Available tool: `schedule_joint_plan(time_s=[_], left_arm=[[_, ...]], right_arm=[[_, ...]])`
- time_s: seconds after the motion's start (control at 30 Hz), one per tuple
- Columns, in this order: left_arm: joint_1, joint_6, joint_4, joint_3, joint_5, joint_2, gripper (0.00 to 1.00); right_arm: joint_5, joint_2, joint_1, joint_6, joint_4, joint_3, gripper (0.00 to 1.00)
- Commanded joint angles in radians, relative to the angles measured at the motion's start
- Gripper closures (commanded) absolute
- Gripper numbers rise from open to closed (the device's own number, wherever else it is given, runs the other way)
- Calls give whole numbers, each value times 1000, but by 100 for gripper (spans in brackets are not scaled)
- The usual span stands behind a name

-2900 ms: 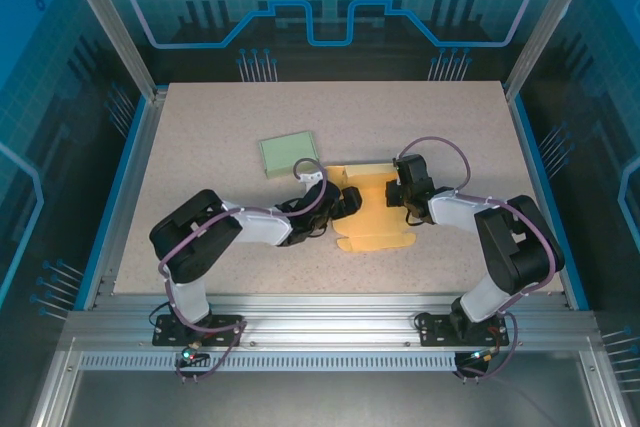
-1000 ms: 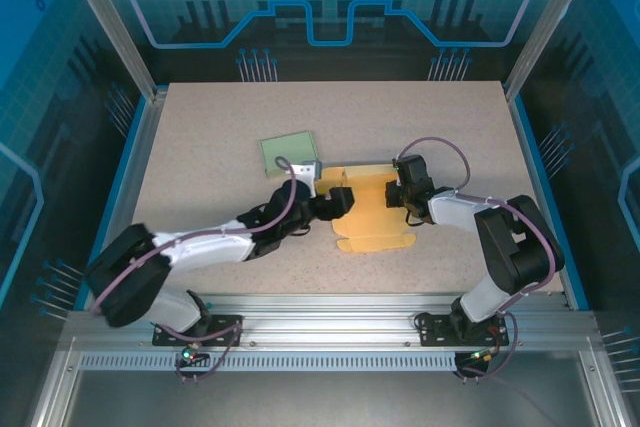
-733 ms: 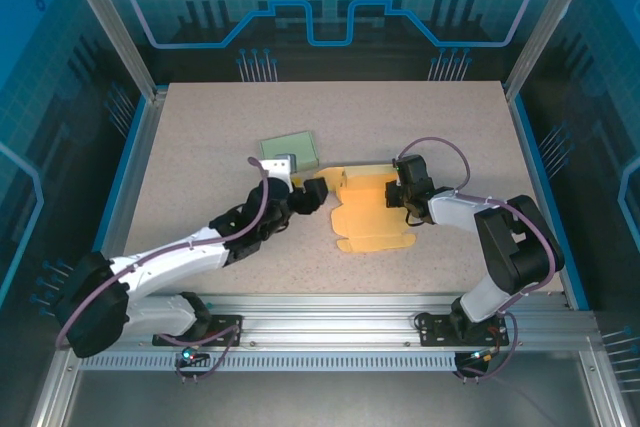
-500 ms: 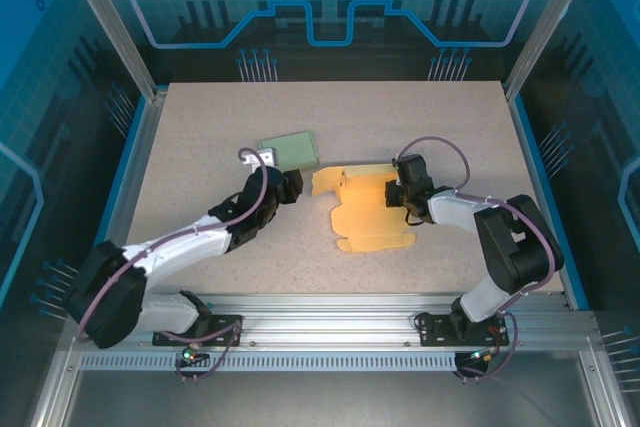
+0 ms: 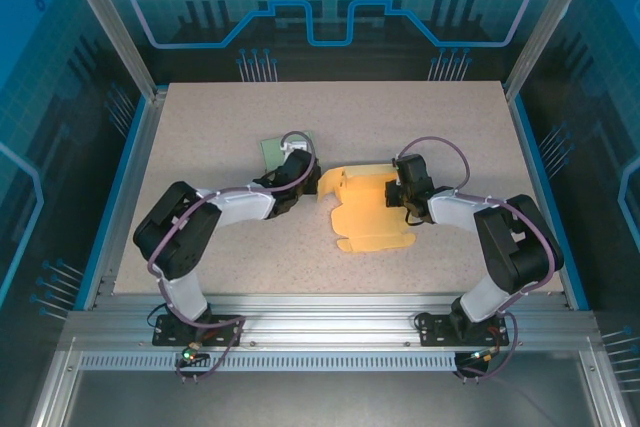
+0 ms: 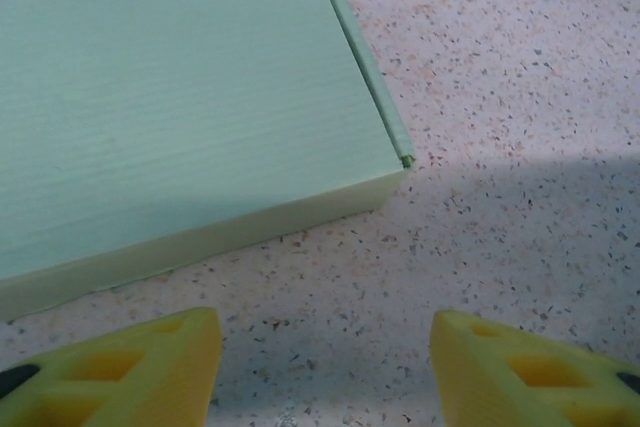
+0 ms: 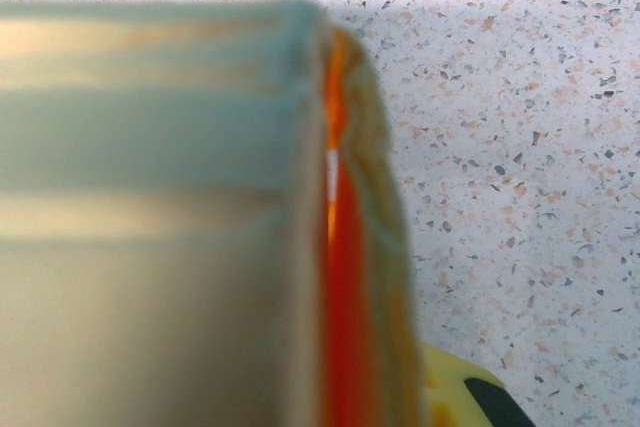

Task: Fold the paper box

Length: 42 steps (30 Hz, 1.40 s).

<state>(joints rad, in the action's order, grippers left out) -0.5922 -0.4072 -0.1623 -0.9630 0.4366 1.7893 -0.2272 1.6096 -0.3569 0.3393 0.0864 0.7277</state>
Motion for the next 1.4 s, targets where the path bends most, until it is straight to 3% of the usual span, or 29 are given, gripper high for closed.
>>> schedule_joint_plan(time_s=[0.0, 0.53, 1.1, 1.37], left_arm=[[-10, 30, -37, -9, -46, -2, 41], [-179, 10, -11, 76, -41, -93, 38], [-232, 171, -114, 31, -66, -30, 36], [-230, 265, -187, -1, -17, 18, 35]], right_arm=[[7, 12, 3, 1, -5, 27, 100], [7, 13, 3, 1, -5, 29, 100], [5, 13, 4, 3, -5, 30, 100], [7, 13, 3, 0, -6, 30, 100]])
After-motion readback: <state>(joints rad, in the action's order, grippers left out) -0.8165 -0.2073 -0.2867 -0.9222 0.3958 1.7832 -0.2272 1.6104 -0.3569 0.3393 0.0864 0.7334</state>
